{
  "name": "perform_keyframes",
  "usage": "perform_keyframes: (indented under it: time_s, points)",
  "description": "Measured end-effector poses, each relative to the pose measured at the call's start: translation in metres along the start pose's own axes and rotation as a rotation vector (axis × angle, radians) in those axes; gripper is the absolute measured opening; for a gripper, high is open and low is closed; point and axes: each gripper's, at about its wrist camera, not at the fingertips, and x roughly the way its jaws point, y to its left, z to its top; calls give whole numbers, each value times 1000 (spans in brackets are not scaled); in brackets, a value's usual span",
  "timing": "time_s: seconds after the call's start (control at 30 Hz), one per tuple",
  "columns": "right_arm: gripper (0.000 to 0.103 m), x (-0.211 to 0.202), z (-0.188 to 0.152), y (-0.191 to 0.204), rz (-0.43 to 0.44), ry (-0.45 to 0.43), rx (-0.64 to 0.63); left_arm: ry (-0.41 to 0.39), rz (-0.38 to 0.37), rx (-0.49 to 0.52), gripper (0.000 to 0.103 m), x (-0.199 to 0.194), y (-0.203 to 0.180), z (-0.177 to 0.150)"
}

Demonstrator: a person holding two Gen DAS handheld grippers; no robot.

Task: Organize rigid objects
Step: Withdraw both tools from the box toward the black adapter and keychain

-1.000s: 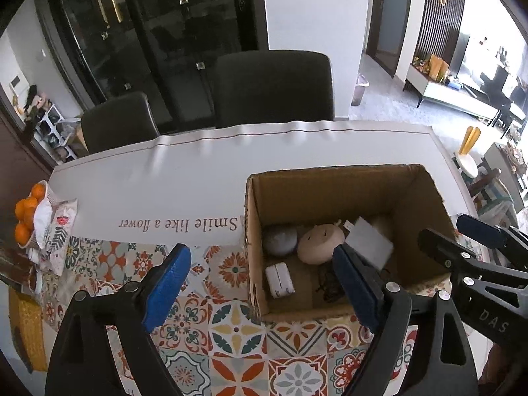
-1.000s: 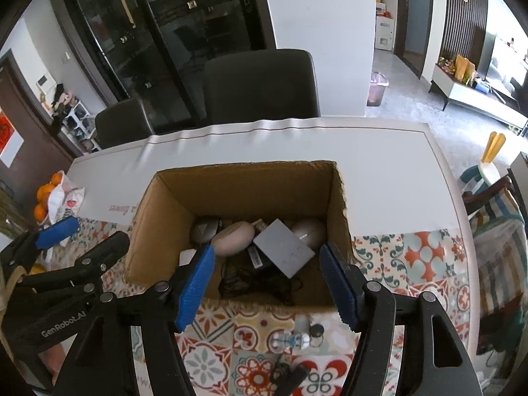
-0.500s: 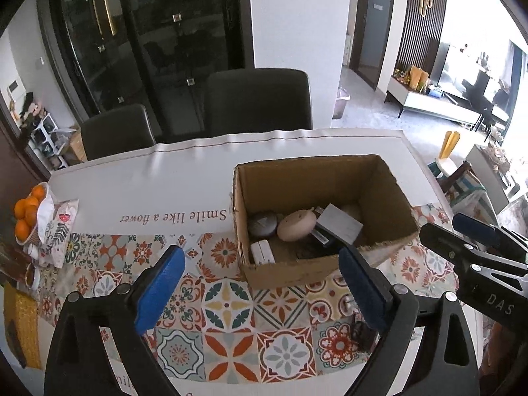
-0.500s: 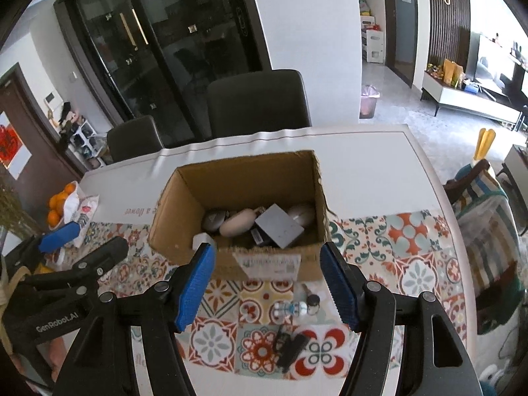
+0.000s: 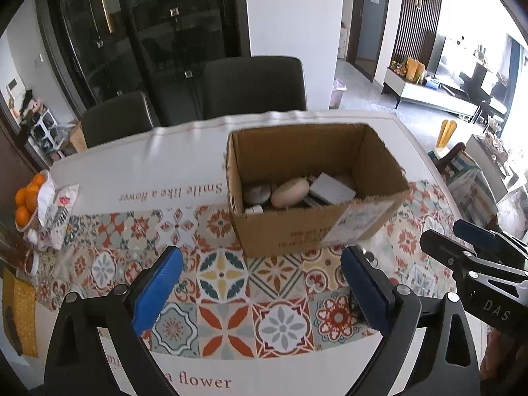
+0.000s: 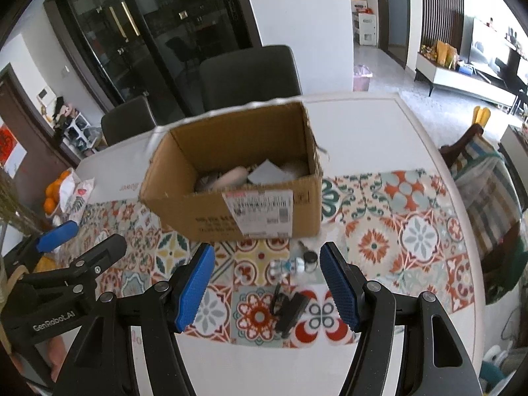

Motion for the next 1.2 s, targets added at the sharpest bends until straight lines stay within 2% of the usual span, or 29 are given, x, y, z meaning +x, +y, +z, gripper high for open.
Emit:
perform_keyframes:
  time_s: [0.13, 0.53, 0.9, 1.2]
  points:
    - [66, 12, -14, -3, 9, 35, 7, 31, -23, -2, 98, 7, -1, -12]
    - [66, 51, -46, -7, 0, 139, 14, 105, -10, -6, 98, 37, -2, -46]
    - [66, 82, -62, -10, -22, 210, 10, 184, -1, -33, 98, 71, 1, -73]
    - [66, 112, -74, -13, -37, 281, 19, 252, 3, -18, 98, 101, -2, -90]
